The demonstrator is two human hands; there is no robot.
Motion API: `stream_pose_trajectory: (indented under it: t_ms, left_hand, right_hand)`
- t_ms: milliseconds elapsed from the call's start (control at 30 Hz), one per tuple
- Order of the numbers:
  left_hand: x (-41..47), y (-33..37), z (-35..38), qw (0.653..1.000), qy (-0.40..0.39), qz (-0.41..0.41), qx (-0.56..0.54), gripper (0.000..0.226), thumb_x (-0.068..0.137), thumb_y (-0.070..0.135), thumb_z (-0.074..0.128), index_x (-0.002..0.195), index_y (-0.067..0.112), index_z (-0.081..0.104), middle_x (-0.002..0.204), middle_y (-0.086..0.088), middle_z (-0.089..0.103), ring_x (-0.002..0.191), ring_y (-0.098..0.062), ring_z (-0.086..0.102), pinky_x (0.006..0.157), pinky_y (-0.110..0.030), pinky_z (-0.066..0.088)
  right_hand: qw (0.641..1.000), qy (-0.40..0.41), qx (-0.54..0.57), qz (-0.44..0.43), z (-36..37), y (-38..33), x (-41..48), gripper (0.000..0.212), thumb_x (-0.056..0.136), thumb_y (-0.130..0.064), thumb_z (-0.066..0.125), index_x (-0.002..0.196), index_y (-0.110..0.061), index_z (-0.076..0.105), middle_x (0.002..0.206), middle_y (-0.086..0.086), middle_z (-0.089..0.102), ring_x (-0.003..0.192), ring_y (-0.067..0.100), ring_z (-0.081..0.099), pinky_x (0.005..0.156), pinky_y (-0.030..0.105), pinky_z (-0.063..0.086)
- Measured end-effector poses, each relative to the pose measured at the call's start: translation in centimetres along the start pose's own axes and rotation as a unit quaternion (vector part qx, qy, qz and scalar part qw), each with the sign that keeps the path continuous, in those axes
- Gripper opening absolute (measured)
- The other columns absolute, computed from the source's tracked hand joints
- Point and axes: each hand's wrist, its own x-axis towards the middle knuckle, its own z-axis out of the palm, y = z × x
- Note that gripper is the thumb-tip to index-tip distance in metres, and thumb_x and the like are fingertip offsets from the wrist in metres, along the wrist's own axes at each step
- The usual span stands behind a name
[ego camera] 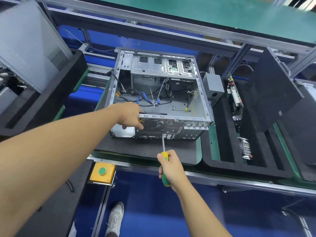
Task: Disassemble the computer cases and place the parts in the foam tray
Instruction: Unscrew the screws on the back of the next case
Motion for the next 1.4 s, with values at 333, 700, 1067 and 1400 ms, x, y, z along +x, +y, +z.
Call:
stream_pose_trajectory:
  t_ms: [333,700,1067,1400]
  left_hand:
    - [0.1,0.2,-0.1,1.000,-0.003,0.001,-0.008,0.041,0.084,0.054,0.068,0.088,0.015,0.052,0.049,0.005,0.067,0.062,-0.008,0.064,0.057,-0.030,0.041]
    - [0.4,0.1,-0.1,1.000,0.014,0.000,0.016,0.045,0.079,0.060,0.069,0.085,0.015,0.063,0.081,-0.001,0.066,0.077,-0.020,0.061,0.069,-0.037,0.050]
    - [0.3,0.1,-0.2,1.000,0.014,-0.007,0.010,0.045,0.078,0.059,0.070,0.087,0.016,0.064,0.082,-0.001,0.067,0.078,-0.020,0.062,0.074,-0.039,0.054]
    - [0.0,0.2,-0.2,1.000,0.012,-0.010,0.000,0.047,0.079,0.057,0.070,0.081,0.011,0.064,0.076,-0.004,0.066,0.071,-0.021,0.060,0.066,-0.037,0.049]
  right_hand:
    - [0.963,-0.117,0.235,0.058,-1.8,-0.7,0.2,0.024,0.104,-0.025,0.050,0.095,-0.004,0.058,0.090,0.011,0.067,0.059,0.019,0.056,0.059,0.035,0.055]
    - [0.948,-0.152,0.249,0.125,-1.4,-1.0,-0.2,0.038,0.105,-0.029,0.037,0.100,0.000,0.063,0.088,0.013,0.067,0.057,0.021,0.055,0.060,0.035,0.052]
    - [0.967,-0.090,0.221,0.094,-1.0,-0.4,-0.6,0.028,0.101,-0.034,0.054,0.101,-0.007,0.059,0.090,0.010,0.064,0.056,0.017,0.054,0.052,0.032,0.050]
    - [0.975,-0.036,0.212,0.054,-0.8,1.0,-0.5,0.028,0.102,-0.036,0.056,0.094,-0.010,0.059,0.094,0.009,0.058,0.064,0.020,0.065,0.060,0.036,0.058]
